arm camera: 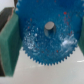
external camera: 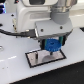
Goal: Insert the blue gear onto the right peg, followed by the red gear
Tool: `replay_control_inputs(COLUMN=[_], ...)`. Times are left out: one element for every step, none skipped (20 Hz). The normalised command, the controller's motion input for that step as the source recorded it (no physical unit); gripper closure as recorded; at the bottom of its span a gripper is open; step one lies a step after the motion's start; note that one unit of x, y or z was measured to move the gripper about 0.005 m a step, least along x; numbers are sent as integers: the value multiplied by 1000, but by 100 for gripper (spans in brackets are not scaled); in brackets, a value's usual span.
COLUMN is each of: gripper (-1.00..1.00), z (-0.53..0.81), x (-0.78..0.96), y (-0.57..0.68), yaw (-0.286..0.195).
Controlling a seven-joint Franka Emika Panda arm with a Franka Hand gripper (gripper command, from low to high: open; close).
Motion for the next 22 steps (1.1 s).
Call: replay_control_inputs(gripper=[100, 100, 100, 100, 100, 100, 100, 100, 100, 100, 100, 100, 100, 100, 100, 100, 100, 100, 100, 100, 100, 100], z=[-7, -19, -76, -45, -51, -92, -87, -93, -96, -149, -147, -129, -23, 0, 0, 323, 454, 549, 394, 366, 171, -130], x=[330, 323, 311, 300, 284, 248, 250, 244, 235, 186, 152, 146, 144, 163, 94, 129, 229, 266, 317, 311, 266, 76], y=[-15, -10, -9, -23, -33, -28, -33, -26, -33, -51, -71, -68, -17, 0, 0, 14, 60, 60, 0, 0, -9, -110], yaw=[0, 0, 0, 0, 0, 0, 0, 0, 0, 0, 0, 0, 0, 0, 0, 0, 0, 0, 0, 0, 0, 0])
